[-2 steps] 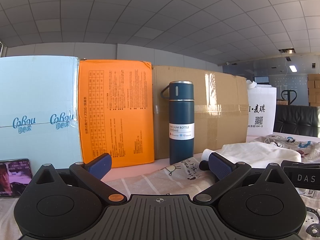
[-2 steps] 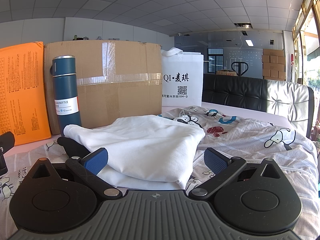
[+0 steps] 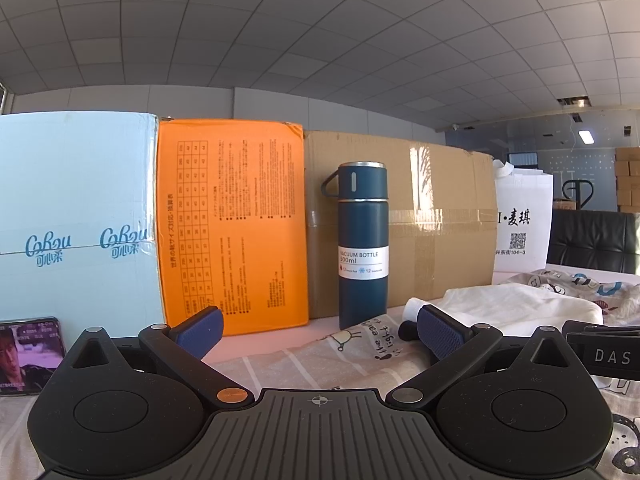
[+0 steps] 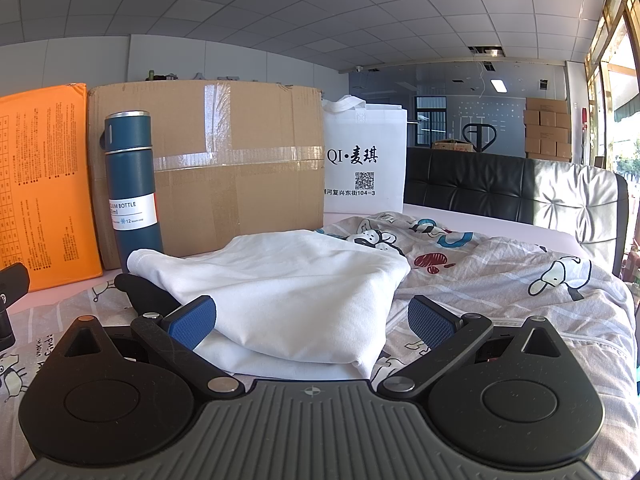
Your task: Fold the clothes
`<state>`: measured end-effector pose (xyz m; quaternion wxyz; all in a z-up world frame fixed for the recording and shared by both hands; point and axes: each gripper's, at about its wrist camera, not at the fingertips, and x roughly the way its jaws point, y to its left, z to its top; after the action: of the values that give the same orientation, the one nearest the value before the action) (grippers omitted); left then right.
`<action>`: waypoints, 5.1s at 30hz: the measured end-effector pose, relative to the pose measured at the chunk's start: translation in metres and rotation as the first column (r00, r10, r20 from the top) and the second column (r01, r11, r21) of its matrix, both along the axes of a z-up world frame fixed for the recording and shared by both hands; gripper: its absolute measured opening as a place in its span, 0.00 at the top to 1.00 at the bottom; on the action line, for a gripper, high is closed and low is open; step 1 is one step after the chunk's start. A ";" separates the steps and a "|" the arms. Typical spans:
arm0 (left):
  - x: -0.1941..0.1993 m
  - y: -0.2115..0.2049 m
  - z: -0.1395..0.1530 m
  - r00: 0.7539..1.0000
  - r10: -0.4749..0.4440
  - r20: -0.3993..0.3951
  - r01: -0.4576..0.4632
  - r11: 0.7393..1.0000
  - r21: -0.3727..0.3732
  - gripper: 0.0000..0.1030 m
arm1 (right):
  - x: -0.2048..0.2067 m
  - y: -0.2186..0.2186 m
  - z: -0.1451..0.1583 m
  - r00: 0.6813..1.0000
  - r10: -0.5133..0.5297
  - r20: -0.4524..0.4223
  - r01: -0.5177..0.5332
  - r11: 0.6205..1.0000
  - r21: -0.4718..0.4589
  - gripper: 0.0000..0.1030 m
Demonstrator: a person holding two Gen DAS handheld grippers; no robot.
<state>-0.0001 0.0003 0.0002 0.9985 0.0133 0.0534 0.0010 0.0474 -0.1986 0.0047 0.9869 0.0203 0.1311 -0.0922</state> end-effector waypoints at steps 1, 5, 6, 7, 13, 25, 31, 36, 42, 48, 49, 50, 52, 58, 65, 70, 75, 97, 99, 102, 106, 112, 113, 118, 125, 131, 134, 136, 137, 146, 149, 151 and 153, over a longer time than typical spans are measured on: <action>0.000 0.000 0.000 1.000 0.000 0.001 0.000 1.000 0.000 0.00 | 0.000 0.000 0.000 1.000 0.000 -0.002 0.000 1.000 -0.001 0.00; 0.000 0.001 0.000 1.000 0.001 0.003 -0.001 1.000 0.000 0.00 | 0.000 0.000 0.000 1.000 0.000 -0.001 0.000 1.000 -0.001 0.00; 0.000 0.001 0.001 1.000 0.001 0.003 -0.001 1.000 0.000 0.00 | 0.000 0.000 0.000 1.000 0.000 -0.001 0.000 1.000 -0.001 0.00; 0.000 0.001 0.001 1.000 0.001 0.004 -0.001 1.000 0.000 0.00 | 0.000 0.000 0.000 1.000 0.000 -0.001 0.000 1.000 -0.001 0.00; 0.000 -0.002 0.000 1.000 0.002 0.006 -0.002 1.000 -0.004 0.00 | 0.001 -0.001 -0.001 1.000 0.003 0.002 -0.003 1.000 0.000 0.00; -0.005 0.003 0.005 1.000 0.015 0.021 -0.015 0.999 -0.034 0.00 | -0.018 -0.009 0.007 0.985 0.078 0.153 -0.091 0.993 0.076 0.00; -0.006 0.003 0.007 1.000 0.017 0.024 -0.017 0.999 -0.032 0.00 | -0.021 -0.014 0.009 0.977 0.106 0.184 -0.132 0.982 0.136 0.00; -0.005 0.001 0.006 1.000 0.010 0.022 -0.010 1.000 -0.024 0.00 | -0.021 -0.012 0.008 0.974 0.124 0.190 -0.150 0.980 0.130 0.00; -0.006 0.002 0.007 1.000 0.010 0.023 -0.010 1.000 -0.027 0.00 | -0.021 -0.012 0.008 0.973 0.126 0.193 -0.152 0.980 0.130 0.00; -0.007 0.002 0.008 1.000 0.010 0.029 -0.009 0.999 -0.031 0.00 | -0.023 -0.013 0.008 0.969 0.130 0.209 -0.160 0.978 0.134 0.00; -0.008 0.002 0.009 0.999 0.010 0.031 -0.009 0.999 -0.030 0.00 | -0.024 -0.014 0.008 0.968 0.132 0.215 -0.164 0.977 0.138 0.00; -0.009 0.002 0.010 0.999 0.009 0.034 -0.008 1.000 -0.030 0.00 | -0.025 -0.015 0.008 0.966 0.134 0.222 -0.169 0.975 0.144 0.00; -0.011 0.002 0.012 0.999 0.007 0.045 -0.006 1.000 -0.030 0.00 | -0.027 -0.017 0.009 0.960 0.137 0.242 -0.179 0.971 0.159 0.00; -0.019 -0.004 0.023 0.997 0.007 0.078 -0.006 1.000 -0.004 0.00 | -0.040 -0.028 0.010 0.924 0.137 0.357 -0.229 0.946 0.229 0.00; -0.039 -0.006 0.035 0.994 0.029 0.105 -0.030 0.999 0.016 0.00 | -0.051 -0.032 0.011 0.885 0.150 0.441 -0.279 0.929 0.243 0.00; -0.058 0.001 0.041 0.992 0.062 0.108 -0.061 0.998 -0.008 0.00 | -0.058 -0.035 0.011 0.855 0.156 0.494 -0.316 0.913 0.259 0.00; -0.074 0.011 0.047 0.992 0.078 0.098 -0.074 0.996 -0.048 0.00 | -0.068 -0.037 0.010 0.819 0.158 0.552 -0.354 0.896 0.268 0.00; -0.142 0.054 0.074 0.970 0.125 0.207 -0.129 0.992 0.004 0.00 | -0.098 -0.013 0.025 0.706 0.363 0.608 -0.563 0.809 0.170 0.00; -0.146 0.059 0.075 0.968 0.135 0.213 -0.140 0.990 0.010 0.00 | -0.105 -0.010 0.029 0.697 0.378 0.609 -0.585 0.791 0.178 0.00; -0.154 0.065 0.076 0.962 0.153 0.224 -0.163 0.986 0.025 0.00 | -0.112 -0.002 0.033 0.690 0.411 0.596 -0.627 0.751 0.209 0.00; -0.163 0.076 0.075 0.951 0.202 0.236 -0.214 0.976 0.030 0.00 | -0.121 0.019 0.036 0.665 0.474 0.576 -0.675 0.712 0.194 0.00; -0.183 0.102 0.074 0.919 0.304 0.250 -0.315 0.949 0.005 0.00 | -0.129 0.065 0.045 0.586 0.613 0.529 -0.778 0.608 0.158 0.00; -0.187 0.107 0.074 0.911 0.326 0.252 -0.337 0.942 -0.002 0.00 | -0.130 0.074 0.047 0.568 0.640 0.517 -0.798 0.583 0.156 0.00; -0.222 0.143 0.081 0.848 0.453 0.273 -0.466 0.885 -0.022 0.00 | -0.138 0.127 0.060 0.455 0.765 0.456 -0.888 0.430 0.165 0.00; -0.282 0.197 0.096 0.702 0.639 0.315 -0.653 0.754 -0.073 0.00 | -0.159 0.206 0.074 0.316 0.863 0.394 -0.948 0.267 0.175 0.00; -0.346 0.250 0.105 0.585 0.742 0.327 -0.740 0.654 -0.157 0.00 | -0.185 0.274 0.082 0.228 0.912 0.342 -0.969 0.176 0.175 0.00; -0.379 0.280 0.109 0.522 0.788 0.326 -0.766 0.601 -0.226 0.00 | -0.196 0.306 0.086 0.194 0.930 0.313 -0.972 0.140 0.186 0.00; -0.399 0.306 0.111 0.479 0.819 0.316 -0.765 0.566 -0.308 0.00 | -0.203 0.321 0.089 0.171 0.939 0.299 -0.976 0.121 0.180 0.00; -0.408 0.318 0.112 0.463 0.832 0.307 -0.757 0.551 -0.352 0.00 | -0.207 0.330 0.090 0.157 0.943 0.295 -0.978 0.108 0.176 0.00; -0.454 0.419 0.053 0.469 0.875 0.120 -0.580 0.407 -0.705 0.07 | -0.260 0.405 0.082 -0.013 0.984 0.179 -0.998 -0.022 0.052 0.00; -0.459 0.436 0.021 0.514 0.856 0.057 -0.528 0.368 -0.765 0.15 | -0.286 0.436 0.069 -0.115 0.989 0.091 -0.993 -0.111 -0.042 0.00; -0.467 0.442 0.009 0.528 0.849 0.034 -0.491 0.337 -0.804 0.19 | -0.301 0.459 0.059 -0.168 0.985 0.041 -0.984 -0.165 -0.070 0.00; -0.474 0.446 -0.001 0.530 0.848 0.023 -0.459 0.309 -0.833 0.21 | -0.316 0.483 0.050 -0.204 0.979 -0.005 -0.976 -0.204 -0.075 0.00</action>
<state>-0.4741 0.4466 -0.0006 0.7897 -0.4206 -0.1903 0.4040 -0.2689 0.2845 0.0544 0.6976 -0.1115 0.0686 0.7044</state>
